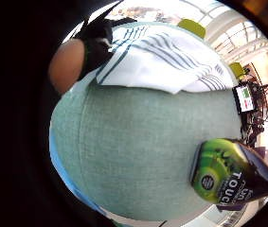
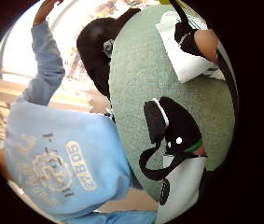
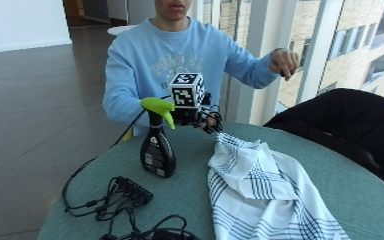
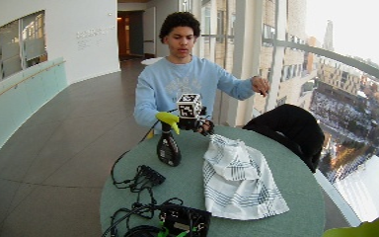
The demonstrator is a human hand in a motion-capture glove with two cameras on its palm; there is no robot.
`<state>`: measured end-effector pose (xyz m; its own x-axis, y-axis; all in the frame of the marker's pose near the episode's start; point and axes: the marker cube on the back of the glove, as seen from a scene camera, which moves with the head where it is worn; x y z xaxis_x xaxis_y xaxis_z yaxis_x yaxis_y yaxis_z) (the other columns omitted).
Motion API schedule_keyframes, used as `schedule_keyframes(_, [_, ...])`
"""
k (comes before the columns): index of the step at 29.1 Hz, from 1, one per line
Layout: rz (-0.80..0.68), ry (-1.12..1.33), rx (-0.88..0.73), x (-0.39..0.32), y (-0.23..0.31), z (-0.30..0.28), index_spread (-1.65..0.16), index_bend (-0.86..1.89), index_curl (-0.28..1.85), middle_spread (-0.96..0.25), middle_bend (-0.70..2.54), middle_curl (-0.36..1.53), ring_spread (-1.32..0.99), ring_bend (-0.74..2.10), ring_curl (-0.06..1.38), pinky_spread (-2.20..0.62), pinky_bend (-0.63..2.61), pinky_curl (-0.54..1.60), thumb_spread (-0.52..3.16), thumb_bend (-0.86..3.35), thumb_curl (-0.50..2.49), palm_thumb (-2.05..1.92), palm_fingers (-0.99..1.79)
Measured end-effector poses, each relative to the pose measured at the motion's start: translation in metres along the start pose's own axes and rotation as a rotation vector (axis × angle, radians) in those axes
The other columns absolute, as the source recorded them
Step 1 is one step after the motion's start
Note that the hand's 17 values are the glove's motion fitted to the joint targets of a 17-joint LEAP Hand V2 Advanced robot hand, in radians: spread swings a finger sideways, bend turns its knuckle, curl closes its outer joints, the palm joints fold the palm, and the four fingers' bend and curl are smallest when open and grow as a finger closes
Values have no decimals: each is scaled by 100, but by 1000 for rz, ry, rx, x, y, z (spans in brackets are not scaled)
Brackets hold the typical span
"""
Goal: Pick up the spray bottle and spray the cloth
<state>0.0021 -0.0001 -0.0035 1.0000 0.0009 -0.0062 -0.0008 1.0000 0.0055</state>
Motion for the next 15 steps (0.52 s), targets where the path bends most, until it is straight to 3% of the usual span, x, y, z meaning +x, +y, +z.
schedule_keyframes(7, [-1, 11, -3, 3, 0, -6, -25, 28, 22, -9, 43, 19, -5, 33, 19, 16, 18, 14, 76, 34, 14, 55, 80])
schedule_keyframes(15, [17, 14, 7, 3, 6, -7, -30, 24, 28, -10, 37, 25, -6, 32, 23, 19, 17, 17, 100, 31, 18, 57, 78])
